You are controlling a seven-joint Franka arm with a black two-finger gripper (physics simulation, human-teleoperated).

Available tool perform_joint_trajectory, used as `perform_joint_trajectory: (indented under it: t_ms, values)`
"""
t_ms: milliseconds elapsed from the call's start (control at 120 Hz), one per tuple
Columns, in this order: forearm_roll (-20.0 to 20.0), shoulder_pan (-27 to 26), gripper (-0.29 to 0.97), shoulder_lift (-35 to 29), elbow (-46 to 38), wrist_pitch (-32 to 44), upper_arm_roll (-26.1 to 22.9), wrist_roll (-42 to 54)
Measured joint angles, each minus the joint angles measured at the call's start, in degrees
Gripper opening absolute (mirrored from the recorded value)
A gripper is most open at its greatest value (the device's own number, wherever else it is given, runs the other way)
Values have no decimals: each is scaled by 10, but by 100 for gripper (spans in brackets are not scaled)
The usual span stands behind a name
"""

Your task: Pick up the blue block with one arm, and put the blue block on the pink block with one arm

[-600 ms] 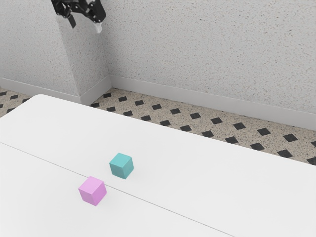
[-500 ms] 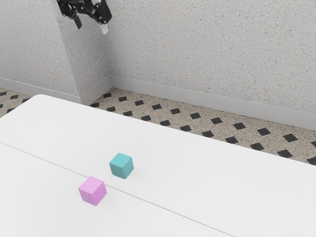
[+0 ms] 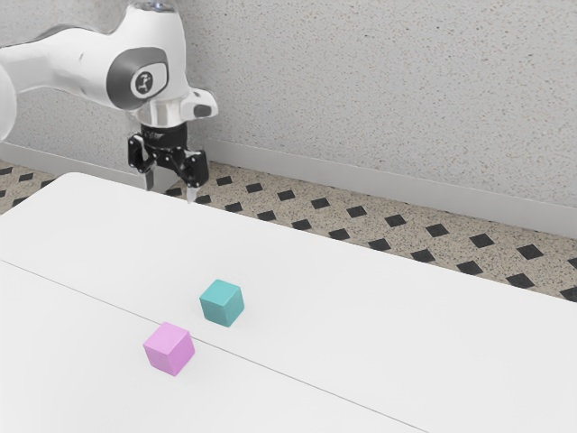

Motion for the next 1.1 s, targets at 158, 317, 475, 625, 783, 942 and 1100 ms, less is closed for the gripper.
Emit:
perform_joint_trajectory:
  t_ms: [158, 317, 475, 625, 783, 942, 1100]
  values:
    - [-1, 0, 68, 8, -72, 56, 0, -3]
    - [-7, 2, 68, 52, -94, 122, -6, -5]
    - [-22, 0, 68, 59, -134, 172, -23, -7]
    - [-27, 0, 67, 73, -150, 208, -25, -9]
    - [-30, 0, 67, 97, -154, 236, -26, -10]
    - [-30, 0, 67, 115, -159, 256, -38, -12]
    - [-30, 0, 67, 142, -158, 270, -39, -13]
